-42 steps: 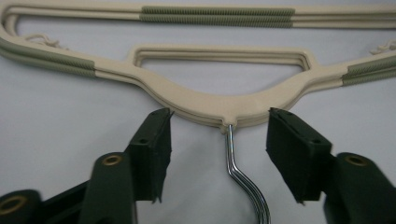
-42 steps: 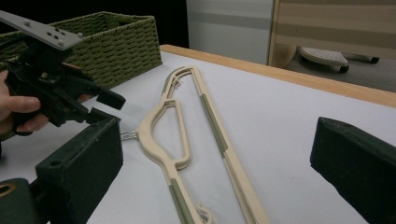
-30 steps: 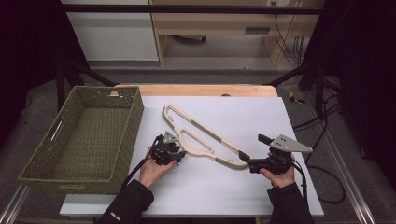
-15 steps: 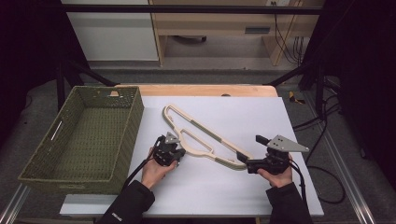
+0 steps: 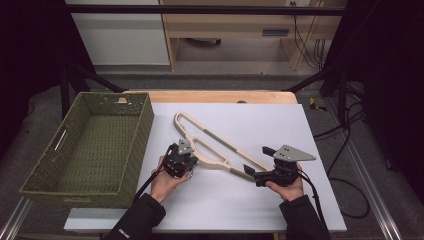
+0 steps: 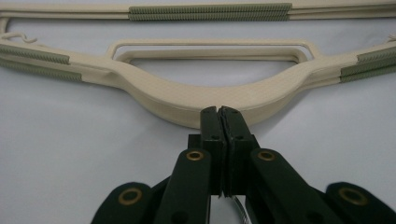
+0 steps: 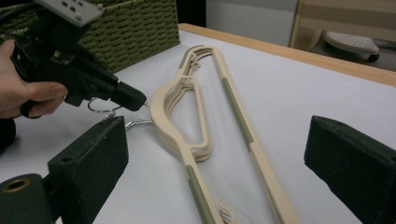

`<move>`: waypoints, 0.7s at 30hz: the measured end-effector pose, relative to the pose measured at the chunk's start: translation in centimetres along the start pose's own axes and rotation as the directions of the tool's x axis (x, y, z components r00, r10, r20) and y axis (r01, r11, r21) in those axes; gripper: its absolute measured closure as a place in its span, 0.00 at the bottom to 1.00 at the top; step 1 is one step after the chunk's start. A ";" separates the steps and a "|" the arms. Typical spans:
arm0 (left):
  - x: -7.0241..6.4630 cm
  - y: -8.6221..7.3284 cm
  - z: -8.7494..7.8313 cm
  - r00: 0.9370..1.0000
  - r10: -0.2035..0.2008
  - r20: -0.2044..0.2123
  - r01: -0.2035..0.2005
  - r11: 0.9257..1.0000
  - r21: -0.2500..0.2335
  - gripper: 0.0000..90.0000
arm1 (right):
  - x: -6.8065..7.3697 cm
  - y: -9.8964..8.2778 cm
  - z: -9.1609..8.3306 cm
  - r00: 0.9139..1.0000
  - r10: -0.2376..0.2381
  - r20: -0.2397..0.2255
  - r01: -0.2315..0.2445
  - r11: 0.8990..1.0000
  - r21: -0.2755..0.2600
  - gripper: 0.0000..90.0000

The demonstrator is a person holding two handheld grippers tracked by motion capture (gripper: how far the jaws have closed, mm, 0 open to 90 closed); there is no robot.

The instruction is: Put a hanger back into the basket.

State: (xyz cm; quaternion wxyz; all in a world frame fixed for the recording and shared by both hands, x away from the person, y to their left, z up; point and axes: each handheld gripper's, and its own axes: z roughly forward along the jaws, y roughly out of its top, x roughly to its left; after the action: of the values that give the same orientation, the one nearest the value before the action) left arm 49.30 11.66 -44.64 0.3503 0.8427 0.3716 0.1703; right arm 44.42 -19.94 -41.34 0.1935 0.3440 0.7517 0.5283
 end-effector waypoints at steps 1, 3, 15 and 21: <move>-0.1 0.1 -0.1 1.000 0.006 -0.002 -0.006 1.000 0.001 0.99 | 0.3 0.1 0.6 1.000 -0.013 -0.010 0.013 1.000 0.015 0.08; -0.2 0.3 -0.4 1.000 0.013 -0.005 -0.013 1.000 0.007 0.99 | 0.5 0.2 1.0 1.000 -0.021 -0.014 0.021 1.000 0.021 0.08; -0.7 1.1 -1.8 1.000 0.026 -0.006 -0.026 1.000 0.010 0.99 | 2.6 1.3 5.6 0.996 -0.078 -0.032 0.080 0.992 0.093 0.20; -0.8 1.3 -2.2 0.999 0.034 -0.004 -0.034 0.999 0.016 0.99 | 3.9 1.1 8.3 0.988 -0.135 -0.071 0.146 0.974 0.173 0.26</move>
State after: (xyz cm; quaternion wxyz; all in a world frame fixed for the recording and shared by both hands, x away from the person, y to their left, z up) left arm 48.21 11.43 -42.17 0.3398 0.8513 0.3593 0.1752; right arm 47.52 -11.45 -43.05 0.1770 0.2902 0.8235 0.4541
